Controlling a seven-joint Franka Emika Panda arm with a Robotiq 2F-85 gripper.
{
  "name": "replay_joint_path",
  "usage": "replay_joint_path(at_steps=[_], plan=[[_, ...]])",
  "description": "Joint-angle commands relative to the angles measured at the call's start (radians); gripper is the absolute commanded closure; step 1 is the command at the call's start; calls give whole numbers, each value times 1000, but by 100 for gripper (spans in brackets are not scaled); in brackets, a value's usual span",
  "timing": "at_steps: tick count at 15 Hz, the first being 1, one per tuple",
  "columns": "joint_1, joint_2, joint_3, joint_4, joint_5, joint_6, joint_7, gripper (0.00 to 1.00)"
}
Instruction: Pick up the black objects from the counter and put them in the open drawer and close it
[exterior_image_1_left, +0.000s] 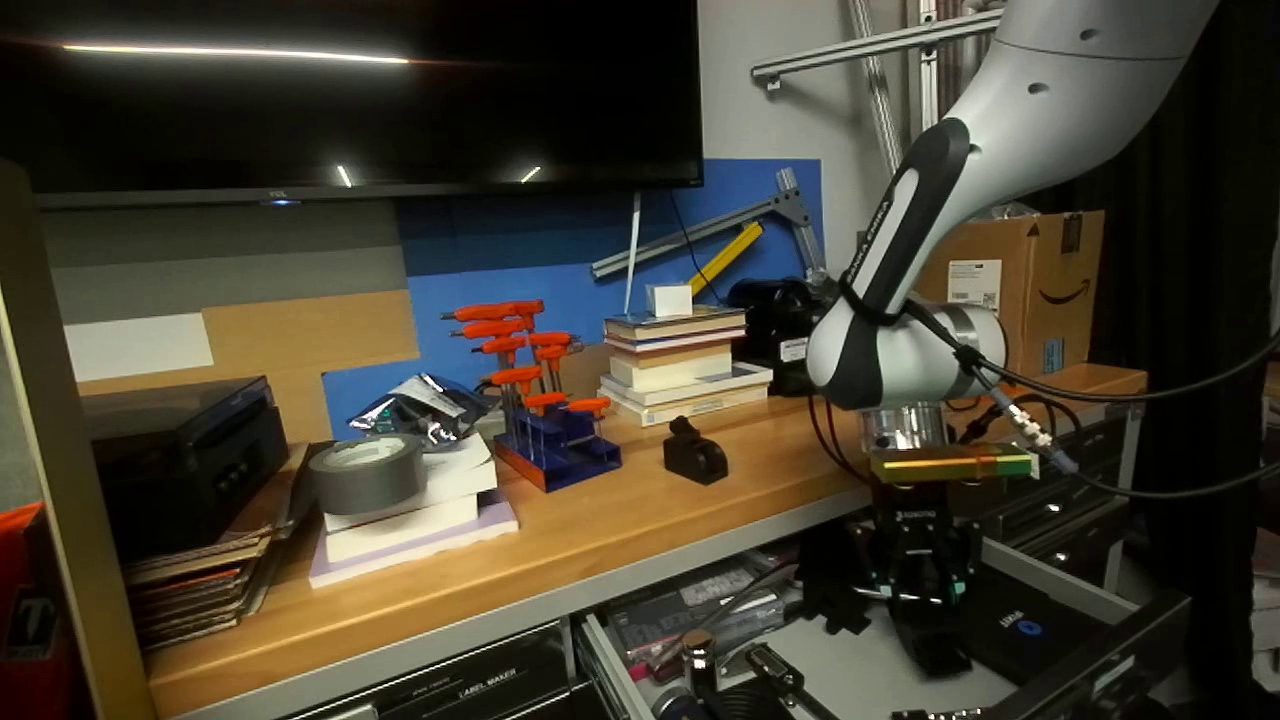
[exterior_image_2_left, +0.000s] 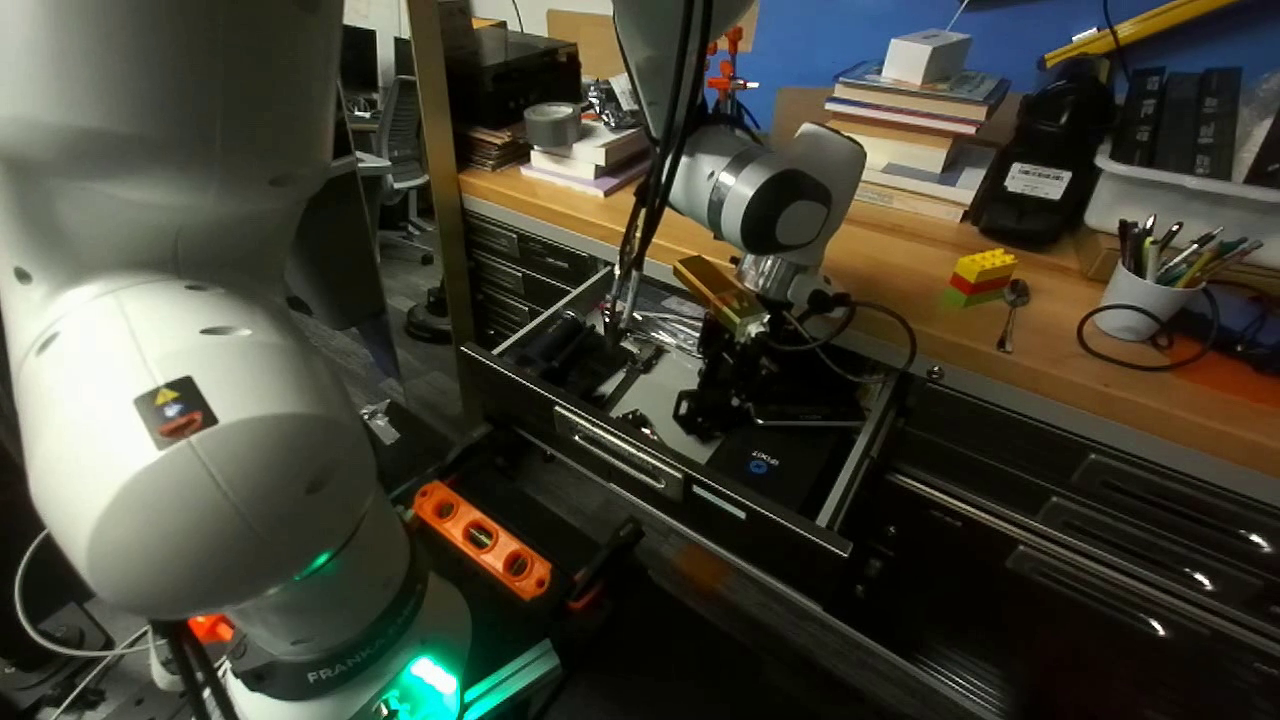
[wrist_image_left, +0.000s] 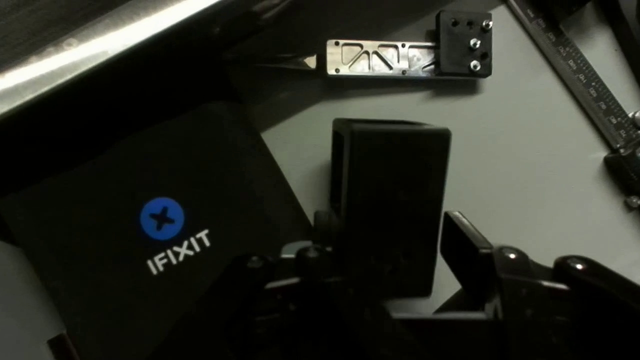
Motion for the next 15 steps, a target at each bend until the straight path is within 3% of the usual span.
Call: replay_joint_path(at_steps=[1,2,3,9,15], plan=[[4,-29,10,-24,29,4,-39,10],[5,-43,16,-27,33,-8,-45,2],[9,-56,20,-31,31,-13,-46,0],[64,-256,64,-18,-9,-146,-112,0],[112,-344,110,130,0,-312,-286,0]])
